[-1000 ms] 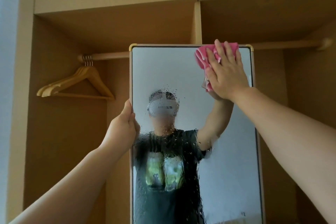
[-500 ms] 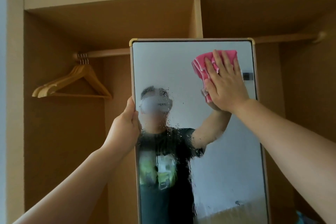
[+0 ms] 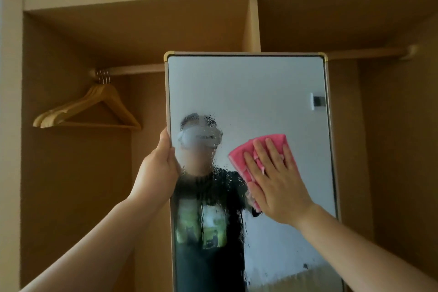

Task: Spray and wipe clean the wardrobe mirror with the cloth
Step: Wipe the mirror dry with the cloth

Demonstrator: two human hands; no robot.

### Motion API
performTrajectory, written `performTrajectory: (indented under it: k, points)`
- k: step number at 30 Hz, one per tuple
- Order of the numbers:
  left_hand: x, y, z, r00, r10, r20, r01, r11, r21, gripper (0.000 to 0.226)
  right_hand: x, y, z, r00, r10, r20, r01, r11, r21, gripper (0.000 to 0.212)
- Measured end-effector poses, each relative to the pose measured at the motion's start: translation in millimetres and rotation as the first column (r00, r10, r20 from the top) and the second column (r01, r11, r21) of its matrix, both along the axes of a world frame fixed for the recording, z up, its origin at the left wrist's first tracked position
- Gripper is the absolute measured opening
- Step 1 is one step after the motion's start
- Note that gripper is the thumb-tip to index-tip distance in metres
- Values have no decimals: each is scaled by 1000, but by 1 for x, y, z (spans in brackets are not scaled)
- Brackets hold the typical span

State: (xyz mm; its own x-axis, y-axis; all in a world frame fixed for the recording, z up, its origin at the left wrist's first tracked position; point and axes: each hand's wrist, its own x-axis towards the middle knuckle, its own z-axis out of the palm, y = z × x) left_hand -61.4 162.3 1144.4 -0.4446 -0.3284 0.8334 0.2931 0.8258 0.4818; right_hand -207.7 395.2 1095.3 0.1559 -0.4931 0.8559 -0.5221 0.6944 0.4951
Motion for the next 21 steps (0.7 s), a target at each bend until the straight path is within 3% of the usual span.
performTrajectory:
  k: [12,21]
  points:
    - [2,9,0,1000,8,-16,-8,999,40,41,1,3,4,1000,-5,9,4,999,34,61]
    - [2,14,2,996,71,-54,-73,997,-33,42,-2,4,29,1000,0,-12,1,996,84,59]
